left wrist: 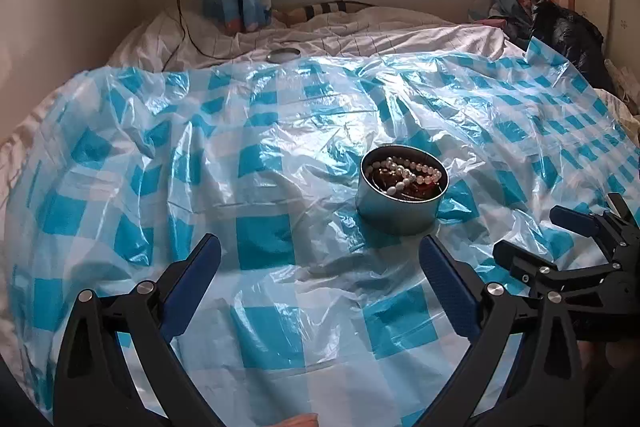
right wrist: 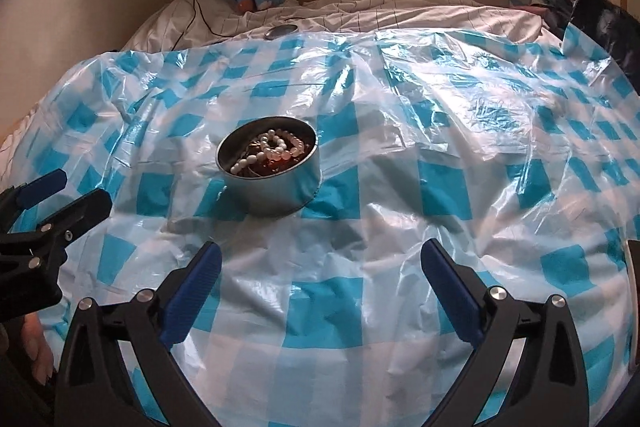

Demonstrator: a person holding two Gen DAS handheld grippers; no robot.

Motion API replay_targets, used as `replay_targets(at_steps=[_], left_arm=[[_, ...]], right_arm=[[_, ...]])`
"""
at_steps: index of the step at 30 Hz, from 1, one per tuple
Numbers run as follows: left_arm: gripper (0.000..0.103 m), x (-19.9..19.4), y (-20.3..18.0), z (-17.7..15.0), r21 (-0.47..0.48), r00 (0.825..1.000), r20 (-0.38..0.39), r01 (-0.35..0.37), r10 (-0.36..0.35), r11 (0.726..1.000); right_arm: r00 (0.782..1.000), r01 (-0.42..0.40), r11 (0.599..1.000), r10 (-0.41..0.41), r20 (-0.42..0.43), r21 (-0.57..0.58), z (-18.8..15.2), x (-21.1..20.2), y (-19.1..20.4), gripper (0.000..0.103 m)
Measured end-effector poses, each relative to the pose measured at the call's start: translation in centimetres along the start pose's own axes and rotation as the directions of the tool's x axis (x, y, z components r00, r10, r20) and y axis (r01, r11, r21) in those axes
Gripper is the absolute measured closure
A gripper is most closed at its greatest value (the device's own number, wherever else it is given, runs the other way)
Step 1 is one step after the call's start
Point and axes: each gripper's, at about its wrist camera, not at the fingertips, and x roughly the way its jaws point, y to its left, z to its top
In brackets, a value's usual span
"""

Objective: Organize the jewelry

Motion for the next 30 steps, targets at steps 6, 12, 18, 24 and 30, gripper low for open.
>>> replay_targets(at_steps=[6, 12, 18, 24, 30], left_arm=[[0.008, 0.4, -0.1, 0.2, -0.001, 1.0, -0.002, -0.024, 0.024, 1.0], [0.008, 0.6, -0.3, 0.5, -0.009, 1.0, -0.005, -0.006, 0.006, 1.0], [0.008, 1.0, -0.5, 0.6, -0.016, 1.0, -0.018, -0.008, 0.008, 1.0], [0.008, 1.4, -0.4, 0.5, -0.031, 1.0, -0.03, 0.0, -0.001, 1.0], [0.008, 1.6, -0.3, 0.2, -0.029, 0.999, -0.039, -0.005, 0.004, 1.0]], right_arm=[[0.999, 0.039, 0.999, -0.039, -0.006, -0.012, 0.1, 0.4, 0.1, 0.007], [0.999, 0.054, 0.998, -0.054, -0.002, -0.029, 0.1, 0.5, 0.3, 0.007], [0.999, 0.041, 0.999, -0.041, 0.021, 0.014, 0.4, 0.1, -0.5, 0.007], [0.993, 0.112, 0.994, -0.112, 0.033, -0.014, 0.4, 0.1, -0.3, 0.007], [0.995, 0.101, 0.995, -0.1, 0.03, -0.018, 0.4, 0.2, -0.2, 0.007]])
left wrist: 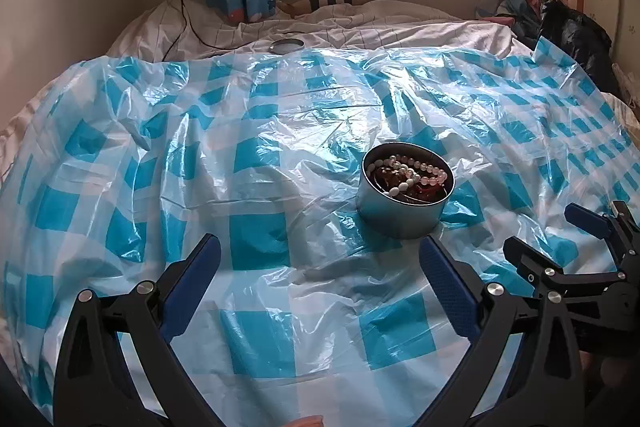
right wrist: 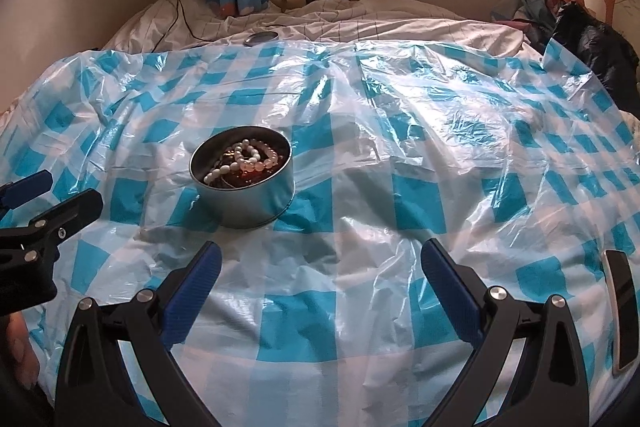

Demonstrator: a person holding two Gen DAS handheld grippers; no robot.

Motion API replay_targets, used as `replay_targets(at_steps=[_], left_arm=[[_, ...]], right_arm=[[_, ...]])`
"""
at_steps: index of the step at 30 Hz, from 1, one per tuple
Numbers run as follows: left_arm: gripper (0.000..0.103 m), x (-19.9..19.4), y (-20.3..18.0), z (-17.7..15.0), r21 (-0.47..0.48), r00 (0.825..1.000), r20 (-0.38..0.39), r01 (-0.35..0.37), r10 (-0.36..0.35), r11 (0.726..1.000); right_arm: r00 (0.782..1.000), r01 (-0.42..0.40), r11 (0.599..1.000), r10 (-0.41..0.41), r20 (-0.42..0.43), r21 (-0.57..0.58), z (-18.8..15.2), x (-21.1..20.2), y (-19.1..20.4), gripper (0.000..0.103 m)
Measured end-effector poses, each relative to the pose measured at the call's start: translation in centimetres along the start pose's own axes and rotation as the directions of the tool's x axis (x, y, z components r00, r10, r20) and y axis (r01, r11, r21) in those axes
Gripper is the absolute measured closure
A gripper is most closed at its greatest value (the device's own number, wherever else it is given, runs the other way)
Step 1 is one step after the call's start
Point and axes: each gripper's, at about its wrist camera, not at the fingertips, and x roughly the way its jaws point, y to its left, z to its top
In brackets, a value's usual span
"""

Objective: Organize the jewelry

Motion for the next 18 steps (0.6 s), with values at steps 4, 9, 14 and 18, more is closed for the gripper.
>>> replay_targets(at_steps=[4, 9, 14, 18], left_arm=[[0.008, 0.06, 0.06, -0.02, -0.001, 1.0, -0.002, -0.002, 0.002, 1.0], [0.008, 0.07, 0.06, -0.02, 0.0, 1.0, -0.002, -0.002, 0.002, 1.0], [0.008, 0.07, 0.01, -0.02, 0.0, 1.0, -0.002, -0.001, 0.001, 1.0], [0.008, 0.13, 0.07, -0.09, 0.003, 1.0, -0.003, -0.001, 0.001, 1.0]], right_arm=[[1.0, -0.011, 1.0, 0.011, -0.004, 0.0, -0.02, 0.05, 0.15, 0.007], [1.0, -0.021, 1.0, 0.021, -0.009, 0.003, -0.09, 0.15, 0.3, 0.007], [1.0, -0.021, 1.0, 0.021, -0.009, 0.004, -0.1, 0.16, 0.31, 0.007], [1.0, -0.022, 1.0, 0.022, -0.011, 0.006, -0.1, 0.16, 0.34, 0.007]])
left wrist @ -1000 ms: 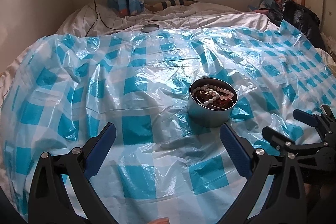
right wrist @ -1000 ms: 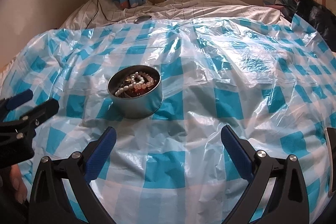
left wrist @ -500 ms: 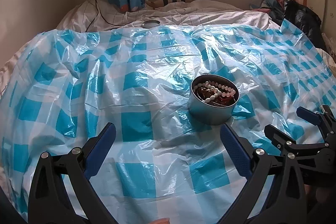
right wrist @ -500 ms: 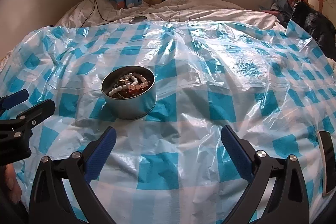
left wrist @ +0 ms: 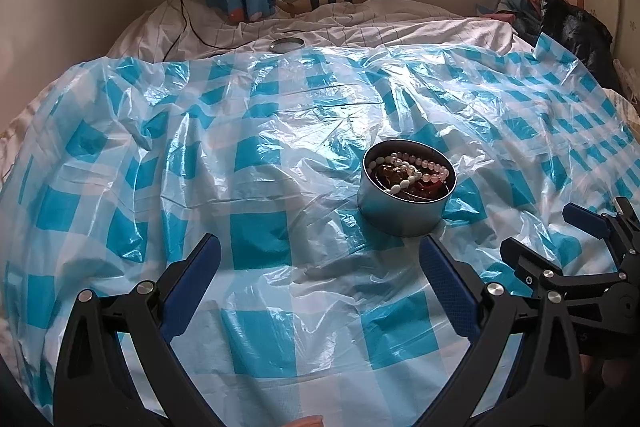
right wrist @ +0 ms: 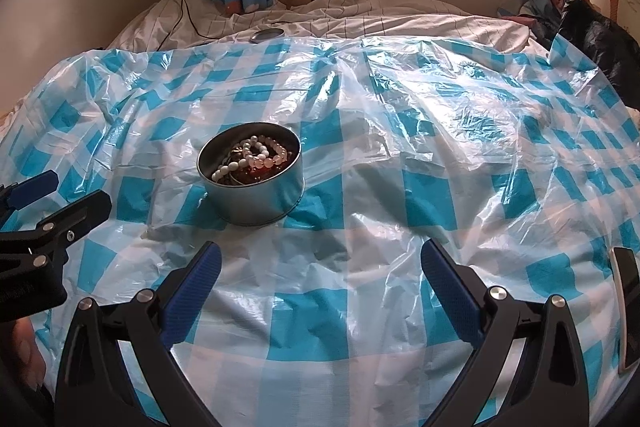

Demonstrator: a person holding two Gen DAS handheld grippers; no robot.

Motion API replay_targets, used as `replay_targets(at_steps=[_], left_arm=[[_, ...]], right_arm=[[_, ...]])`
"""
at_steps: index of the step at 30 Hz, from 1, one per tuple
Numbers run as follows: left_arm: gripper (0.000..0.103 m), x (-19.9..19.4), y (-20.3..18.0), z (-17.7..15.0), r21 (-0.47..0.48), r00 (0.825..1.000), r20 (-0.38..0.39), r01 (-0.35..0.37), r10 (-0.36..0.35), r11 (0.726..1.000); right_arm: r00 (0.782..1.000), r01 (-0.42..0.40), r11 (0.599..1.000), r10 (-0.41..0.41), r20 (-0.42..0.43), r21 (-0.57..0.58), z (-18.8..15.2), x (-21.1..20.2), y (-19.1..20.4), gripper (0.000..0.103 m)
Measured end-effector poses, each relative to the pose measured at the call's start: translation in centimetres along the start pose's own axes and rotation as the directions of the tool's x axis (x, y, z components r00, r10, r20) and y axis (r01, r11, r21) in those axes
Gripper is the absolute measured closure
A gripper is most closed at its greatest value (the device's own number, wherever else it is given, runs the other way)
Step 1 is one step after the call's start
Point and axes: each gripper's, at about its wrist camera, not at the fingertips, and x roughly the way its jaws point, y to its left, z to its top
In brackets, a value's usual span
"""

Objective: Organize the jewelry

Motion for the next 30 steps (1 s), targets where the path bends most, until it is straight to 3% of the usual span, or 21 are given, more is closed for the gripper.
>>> replay_targets(at_steps=[30], left_arm=[[0.008, 0.12, -0.28, -0.06, 0.005, 1.0, -0.003, -0.003, 0.003, 1.0]], right_arm=[[1.0, -0.002, 1.0, 0.002, -0.008, -0.001, -0.14, 0.22, 0.3, 0.007]])
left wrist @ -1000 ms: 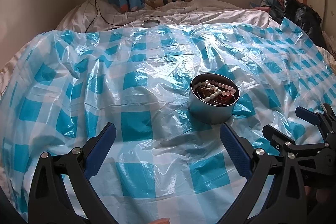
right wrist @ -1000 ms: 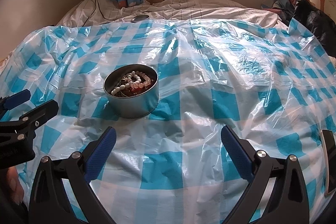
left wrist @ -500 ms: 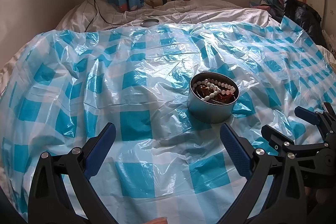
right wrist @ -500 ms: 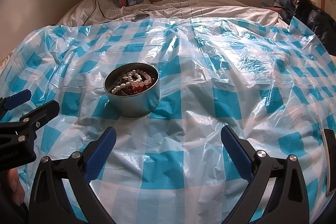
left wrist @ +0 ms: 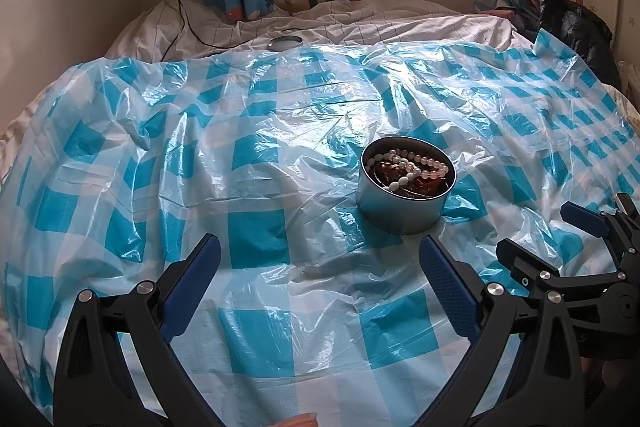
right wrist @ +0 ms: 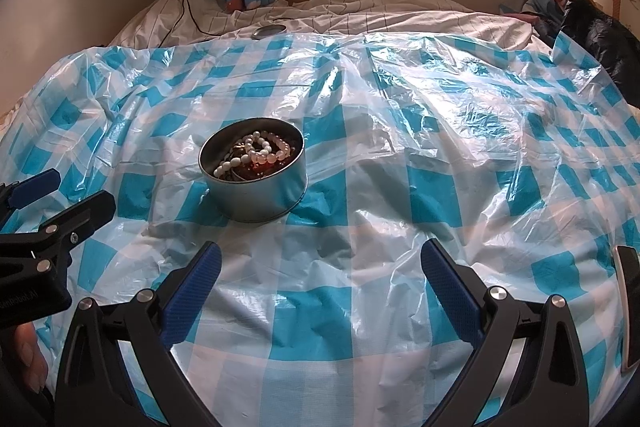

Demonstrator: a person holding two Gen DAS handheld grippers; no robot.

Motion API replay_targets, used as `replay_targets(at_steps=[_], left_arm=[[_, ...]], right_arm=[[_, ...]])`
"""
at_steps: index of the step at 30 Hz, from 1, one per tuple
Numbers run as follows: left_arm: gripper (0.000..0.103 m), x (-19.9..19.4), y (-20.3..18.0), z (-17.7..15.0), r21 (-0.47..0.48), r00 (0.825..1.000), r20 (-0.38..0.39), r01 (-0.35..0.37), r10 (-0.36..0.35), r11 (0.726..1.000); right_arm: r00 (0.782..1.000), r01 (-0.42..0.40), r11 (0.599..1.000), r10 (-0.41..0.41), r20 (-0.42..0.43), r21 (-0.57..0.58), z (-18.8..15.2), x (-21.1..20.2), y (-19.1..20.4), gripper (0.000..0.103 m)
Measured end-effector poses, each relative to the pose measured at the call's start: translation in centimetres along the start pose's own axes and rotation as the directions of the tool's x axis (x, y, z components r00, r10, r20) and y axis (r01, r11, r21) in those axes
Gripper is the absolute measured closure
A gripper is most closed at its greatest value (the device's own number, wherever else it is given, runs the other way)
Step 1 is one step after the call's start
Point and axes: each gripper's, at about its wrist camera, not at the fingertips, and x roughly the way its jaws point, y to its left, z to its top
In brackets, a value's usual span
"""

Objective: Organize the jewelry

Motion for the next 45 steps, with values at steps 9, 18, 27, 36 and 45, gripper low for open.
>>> replay_targets(at_steps=[9, 18, 27, 36, 45], left_arm=[[0.008, 0.1, -0.1, -0.1, 0.003, 1.0, 0.0, -0.003, 0.003, 1.0], [0.008, 0.2, -0.1, -0.1, 0.007, 1.0, -0.001, -0.012, 0.012, 1.0], [0.008, 0.3, -0.1, -0.1, 0.012, 1.0, -0.003, -0.017, 0.017, 1.0], [0.008, 0.6, -0.1, 0.0, 0.016, 1.0, -0.01, -0.022, 0.023, 1.0], [0.008, 1.1, -0.2, 0.1, 0.014, 1.0, -0.019, -0.024, 0.024, 1.0]], right_arm=[[1.0, -0.001, 1.0, 0.001, -0.003, -0.001, -0.1, 0.1, 0.1, 0.007], [1.0, -0.001, 1.0, 0.001, -0.005, -0.001, -0.2, 0.2, 0.2, 0.007], [1.0, -0.003, 1.0, 0.003, -0.008, -0.003, -0.3, 0.4, 0.3, 0.007], [1.0, -0.006, 1.0, 0.006, -0.014, -0.005, -0.5, 0.8, 0.3, 0.007], [1.0, -0.01, 1.0, 0.01, -0.019, -0.006, -0.5, 1.1, 0.2, 0.007]])
